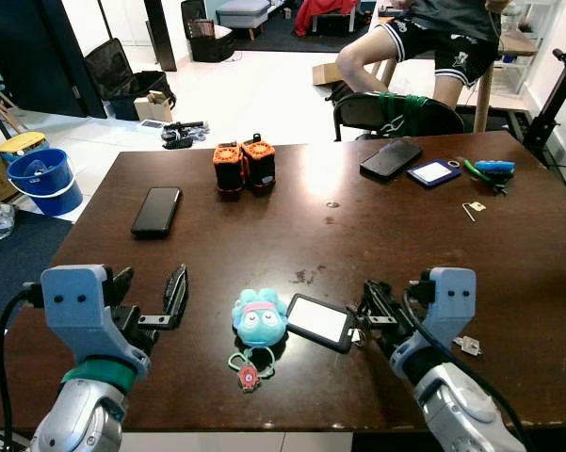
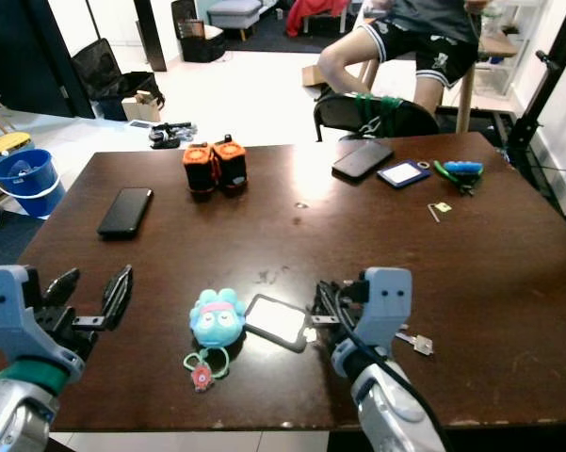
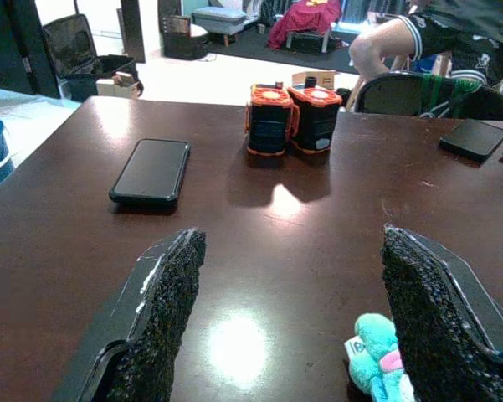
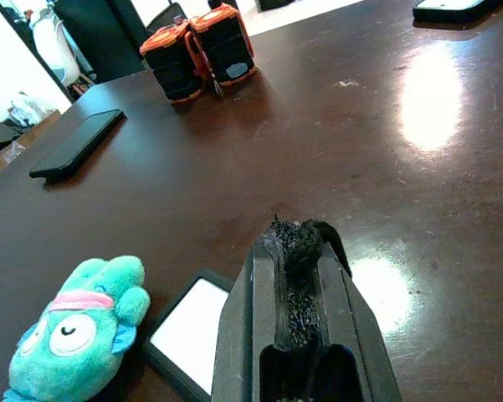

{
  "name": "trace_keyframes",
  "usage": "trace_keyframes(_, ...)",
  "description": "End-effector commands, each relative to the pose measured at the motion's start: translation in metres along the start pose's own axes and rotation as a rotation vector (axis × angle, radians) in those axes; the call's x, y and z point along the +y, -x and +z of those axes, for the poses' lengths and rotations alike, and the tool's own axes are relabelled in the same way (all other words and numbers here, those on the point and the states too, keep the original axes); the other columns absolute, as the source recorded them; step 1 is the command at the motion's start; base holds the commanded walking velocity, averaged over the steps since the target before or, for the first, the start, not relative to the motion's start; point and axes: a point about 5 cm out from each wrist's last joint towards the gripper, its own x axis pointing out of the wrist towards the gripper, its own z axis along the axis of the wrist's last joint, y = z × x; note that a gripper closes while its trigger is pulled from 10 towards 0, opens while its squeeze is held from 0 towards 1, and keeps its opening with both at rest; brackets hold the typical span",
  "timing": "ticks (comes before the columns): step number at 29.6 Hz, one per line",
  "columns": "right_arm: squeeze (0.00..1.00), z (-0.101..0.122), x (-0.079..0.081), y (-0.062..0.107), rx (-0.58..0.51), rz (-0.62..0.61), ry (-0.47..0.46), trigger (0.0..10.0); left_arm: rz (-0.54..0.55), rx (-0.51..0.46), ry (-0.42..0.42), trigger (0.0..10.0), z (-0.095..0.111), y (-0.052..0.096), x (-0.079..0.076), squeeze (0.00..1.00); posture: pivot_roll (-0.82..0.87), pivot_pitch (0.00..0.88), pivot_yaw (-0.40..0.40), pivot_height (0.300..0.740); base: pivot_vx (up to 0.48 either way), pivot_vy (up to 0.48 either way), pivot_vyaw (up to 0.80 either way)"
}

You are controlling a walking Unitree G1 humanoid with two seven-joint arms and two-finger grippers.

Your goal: Hang keys on a hook

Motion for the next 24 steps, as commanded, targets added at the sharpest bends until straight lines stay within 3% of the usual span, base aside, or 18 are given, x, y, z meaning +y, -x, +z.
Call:
trace_keyframes(1,0.0,-0.0024,0.0033,0.0033,0.011,0.011,-0.017,10.0,0.006,0.012,-0.002,10.0,-0.0004,0.0042,0.0025,0.0,-0.18,0.114,0.175,0.74,-0.352,0.0,0.0)
trace_keyframes(24,0.0,-0.004,0.0046,0.0056,0.019,0.009,-0.02,10.0,-0.005,0.024,0.0,10.0,-0.0009,0.0061,0.0016,0.0,-0.17,0.117,0.181,0.74,-0.352,0.0,0.0)
